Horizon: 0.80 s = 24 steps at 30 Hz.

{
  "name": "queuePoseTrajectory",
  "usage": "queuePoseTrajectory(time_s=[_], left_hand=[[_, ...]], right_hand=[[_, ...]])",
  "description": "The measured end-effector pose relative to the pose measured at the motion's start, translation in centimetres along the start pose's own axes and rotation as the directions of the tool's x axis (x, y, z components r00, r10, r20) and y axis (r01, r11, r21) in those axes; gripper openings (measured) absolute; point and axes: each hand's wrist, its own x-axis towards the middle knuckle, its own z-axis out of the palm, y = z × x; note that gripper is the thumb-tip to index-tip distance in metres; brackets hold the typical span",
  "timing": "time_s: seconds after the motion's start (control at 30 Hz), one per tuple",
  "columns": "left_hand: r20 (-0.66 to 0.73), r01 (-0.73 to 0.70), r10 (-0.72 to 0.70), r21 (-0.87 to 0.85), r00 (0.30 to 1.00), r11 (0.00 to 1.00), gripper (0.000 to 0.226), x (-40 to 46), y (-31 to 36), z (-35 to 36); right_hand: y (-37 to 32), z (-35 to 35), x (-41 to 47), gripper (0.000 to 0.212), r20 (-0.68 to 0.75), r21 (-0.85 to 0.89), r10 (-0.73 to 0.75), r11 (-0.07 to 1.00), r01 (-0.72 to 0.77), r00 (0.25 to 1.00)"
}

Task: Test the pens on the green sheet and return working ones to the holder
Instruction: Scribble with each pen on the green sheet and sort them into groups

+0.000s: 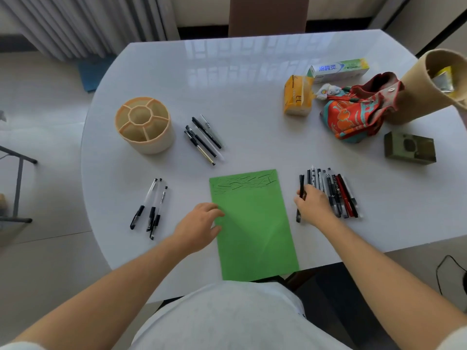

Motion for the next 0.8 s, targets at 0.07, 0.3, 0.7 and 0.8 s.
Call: queuePoseTrajectory(time_s=[0.07,0.3,0.7,0.8], left_hand=[[0.0,-0.007,0.007,0.025,1.0,1.0,0.04,-0.5,-0.4,0.3],[0.014,0.013,-0.013,0.031,1.0,0.999,0.037,-0.8,-0.3,0.9],[0.049,0.039,-0.04,0.029,0.998,0.999,0.041,-1.2,-0.4,1.3],[0.068,0.041,-0.042,0.005,0.997,0.999,0.041,-1.2,-0.5,1.2]], right_hand=[[0.6,-0.2,0.4,0.03,-0.01,-0.098,-0.017,0.995,0.016,1.0],[-6.0,1.5,0.9,0.035,-0.13,-0.119,-0.328,0.942,0.313,0.936],[-22.5,9.4,5.8,0.025,0.047,-0.243,-0.564,0.794,0.558,0.824],[-22.3,9.2,5.8,0.02,0.011,-0.179,-0.526,0.836,0.519,0.851]])
